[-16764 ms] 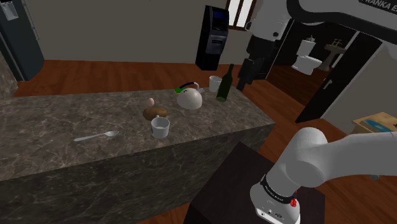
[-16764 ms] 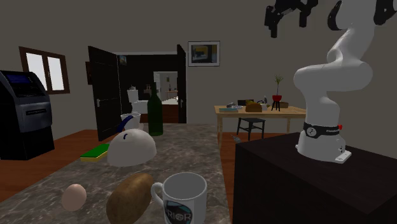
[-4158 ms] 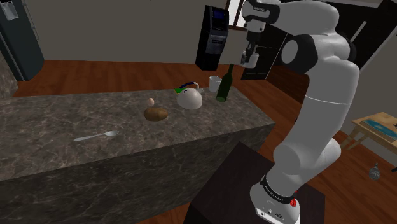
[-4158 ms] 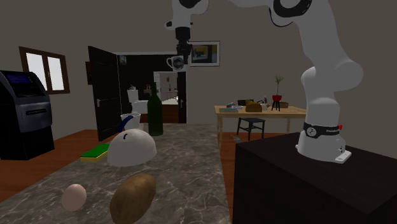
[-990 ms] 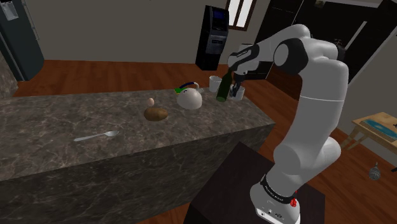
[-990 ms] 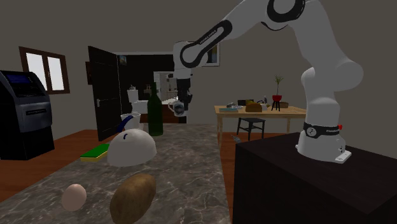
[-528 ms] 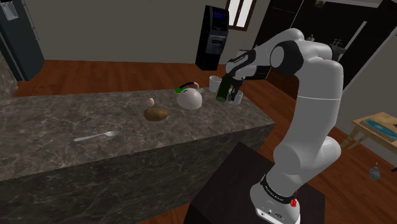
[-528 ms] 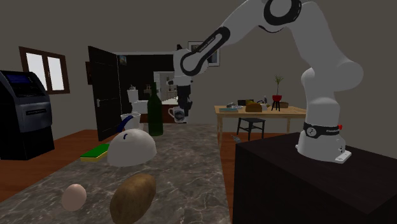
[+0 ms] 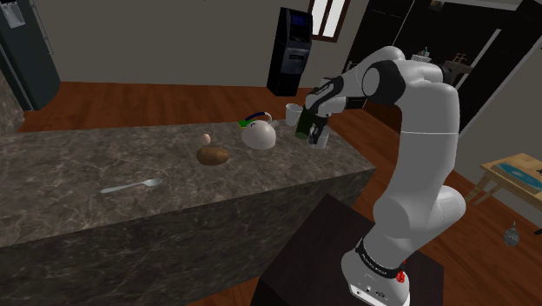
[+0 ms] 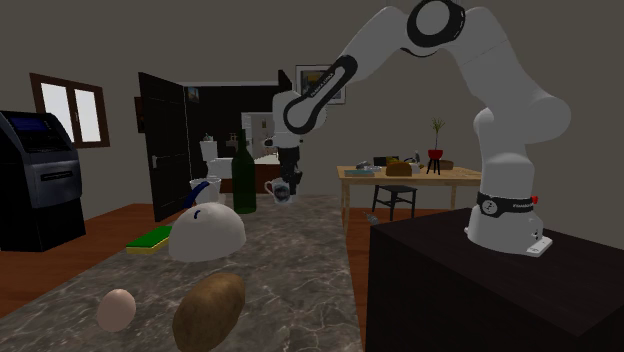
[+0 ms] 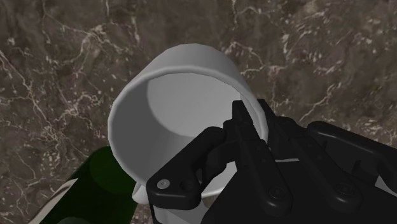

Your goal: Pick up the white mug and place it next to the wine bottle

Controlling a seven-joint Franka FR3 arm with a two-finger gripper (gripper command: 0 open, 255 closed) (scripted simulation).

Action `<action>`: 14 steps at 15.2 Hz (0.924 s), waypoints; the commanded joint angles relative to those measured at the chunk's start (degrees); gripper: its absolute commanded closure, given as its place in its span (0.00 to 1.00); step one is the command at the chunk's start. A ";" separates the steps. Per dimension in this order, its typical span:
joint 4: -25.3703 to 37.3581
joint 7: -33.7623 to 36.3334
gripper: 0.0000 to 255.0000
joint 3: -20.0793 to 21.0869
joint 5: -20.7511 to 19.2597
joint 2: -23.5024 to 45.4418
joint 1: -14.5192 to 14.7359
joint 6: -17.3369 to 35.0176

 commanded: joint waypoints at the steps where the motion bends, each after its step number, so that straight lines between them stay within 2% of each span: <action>1: -0.11 -0.09 1.00 0.12 0.19 1.01 -0.17 1.16; 7: -0.16 -0.12 1.00 0.57 0.74 4.21 -0.54 4.38; 14: -0.16 -0.12 1.00 0.57 0.74 4.21 -0.54 4.38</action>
